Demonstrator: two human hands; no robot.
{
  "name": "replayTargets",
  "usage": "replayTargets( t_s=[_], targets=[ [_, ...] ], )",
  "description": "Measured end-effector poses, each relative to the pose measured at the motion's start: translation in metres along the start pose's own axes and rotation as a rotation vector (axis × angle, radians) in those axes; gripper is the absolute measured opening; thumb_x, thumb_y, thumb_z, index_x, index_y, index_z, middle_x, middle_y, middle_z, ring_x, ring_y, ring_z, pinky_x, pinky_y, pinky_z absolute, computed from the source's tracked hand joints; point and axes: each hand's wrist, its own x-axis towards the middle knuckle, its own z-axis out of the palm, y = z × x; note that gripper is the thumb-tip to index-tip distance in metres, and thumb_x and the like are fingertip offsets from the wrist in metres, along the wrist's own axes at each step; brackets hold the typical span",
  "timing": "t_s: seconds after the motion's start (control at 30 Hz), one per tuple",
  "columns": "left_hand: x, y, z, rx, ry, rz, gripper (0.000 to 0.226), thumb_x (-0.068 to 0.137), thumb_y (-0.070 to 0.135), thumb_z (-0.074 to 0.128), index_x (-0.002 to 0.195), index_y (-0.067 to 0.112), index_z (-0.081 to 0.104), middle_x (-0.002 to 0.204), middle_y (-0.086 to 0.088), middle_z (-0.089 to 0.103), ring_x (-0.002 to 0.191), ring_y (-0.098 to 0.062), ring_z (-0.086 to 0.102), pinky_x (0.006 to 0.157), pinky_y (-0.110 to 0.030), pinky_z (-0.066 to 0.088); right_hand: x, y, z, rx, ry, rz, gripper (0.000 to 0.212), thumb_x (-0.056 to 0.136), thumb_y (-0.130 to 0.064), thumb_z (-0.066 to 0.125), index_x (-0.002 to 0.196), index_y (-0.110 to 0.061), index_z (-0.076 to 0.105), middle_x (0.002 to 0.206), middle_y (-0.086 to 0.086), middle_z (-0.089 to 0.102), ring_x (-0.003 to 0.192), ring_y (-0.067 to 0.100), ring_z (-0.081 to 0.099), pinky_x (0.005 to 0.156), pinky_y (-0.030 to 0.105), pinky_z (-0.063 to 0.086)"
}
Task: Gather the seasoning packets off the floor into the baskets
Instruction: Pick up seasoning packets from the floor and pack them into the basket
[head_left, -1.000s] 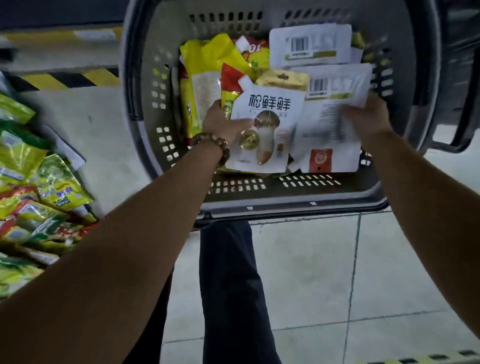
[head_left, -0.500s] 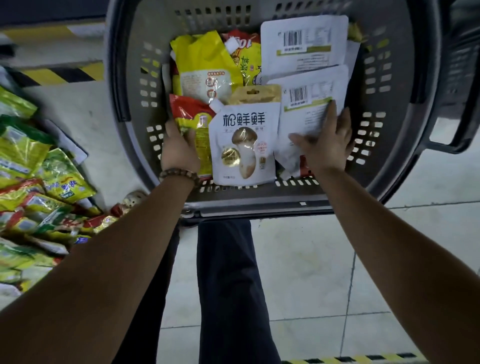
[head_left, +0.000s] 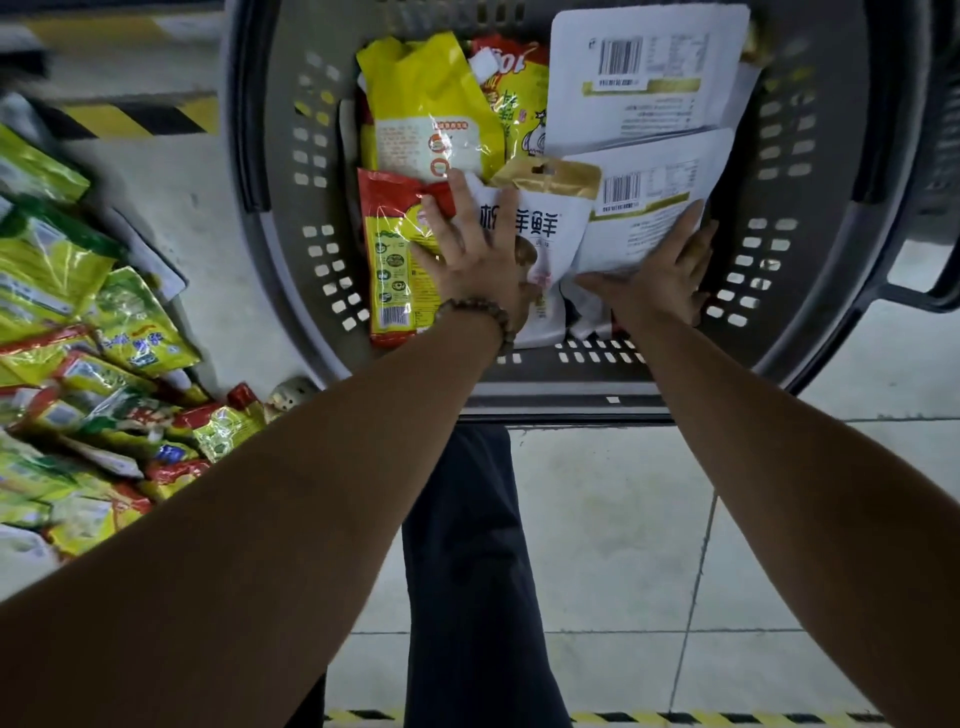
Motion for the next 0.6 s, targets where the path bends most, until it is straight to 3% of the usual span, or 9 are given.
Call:
replayTargets(
  t_s=[0.1, 0.23, 0.33, 0.47, 0.6],
  targets=[
    [0.002, -0.001, 0.001, -0.002, 0.014, -0.007, 0.091, 0.086, 0.051, 0.056, 0.149, 0.031, -0.007, 0.154, -0.02, -0.017, 0.138, -0.051, -0.01, 0.106, -0.071, 0.012, 0.0, -0.002, -0.004, 0.004, -0.019, 0.017, 0.139, 0.059, -0.055, 0.082, 0.148, -0.02, -0.019, 0.157, 0.015, -0.014, 0.146, 0.033, -0.004, 0.113, 0.057, 0.011],
    [0.001, -0.016, -0.005, -0.05, 0.008, 0.053, 0.1, 0.075, 0.065, 0.061, 0.149, 0.035, 0.001, 0.156, -0.014, -0.015, 0.14, -0.046, -0.005, 0.11, -0.063, 0.016, -0.007, -0.006, -0.011, -0.013, 0.04, -0.005, 0.128, 0.065, -0.049, 0.08, 0.15, -0.021, -0.012, 0.157, 0.017, -0.015, 0.146, 0.032, -0.007, 0.116, 0.055, 0.006],
    [-0.003, -0.037, -0.017, -0.191, 0.007, 0.127, 0.092, 0.078, 0.052, 0.066, 0.149, 0.031, 0.011, 0.157, -0.006, -0.01, 0.143, -0.037, -0.001, 0.112, -0.054, 0.024, -0.02, -0.013, -0.019, -0.045, 0.129, -0.142, 0.11, 0.074, -0.039, 0.074, 0.152, -0.022, -0.001, 0.159, 0.013, -0.008, 0.147, 0.028, -0.004, 0.116, 0.054, 0.008],
    [-0.013, -0.069, -0.033, -0.422, 0.041, 0.158, 0.085, 0.079, 0.04, 0.068, 0.147, 0.025, 0.021, 0.157, -0.005, 0.004, 0.141, -0.03, 0.016, 0.109, -0.045, 0.033, -0.049, -0.038, -0.02, 0.013, 0.131, -0.362, 0.099, 0.079, -0.033, 0.072, 0.152, -0.017, 0.007, 0.159, 0.014, 0.006, 0.146, 0.028, 0.006, 0.116, 0.047, 0.021],
    [-0.038, -0.103, -0.054, -0.601, 0.203, 0.162, 0.07, 0.079, 0.03, 0.069, 0.141, 0.017, 0.037, 0.152, -0.008, 0.025, 0.136, -0.025, 0.032, 0.105, -0.035, 0.039, -0.085, -0.084, -0.009, 0.023, 0.105, -0.516, 0.087, 0.083, -0.034, 0.068, 0.151, -0.016, 0.017, 0.157, 0.011, 0.018, 0.143, 0.027, 0.018, 0.11, 0.04, 0.031]
  ],
)
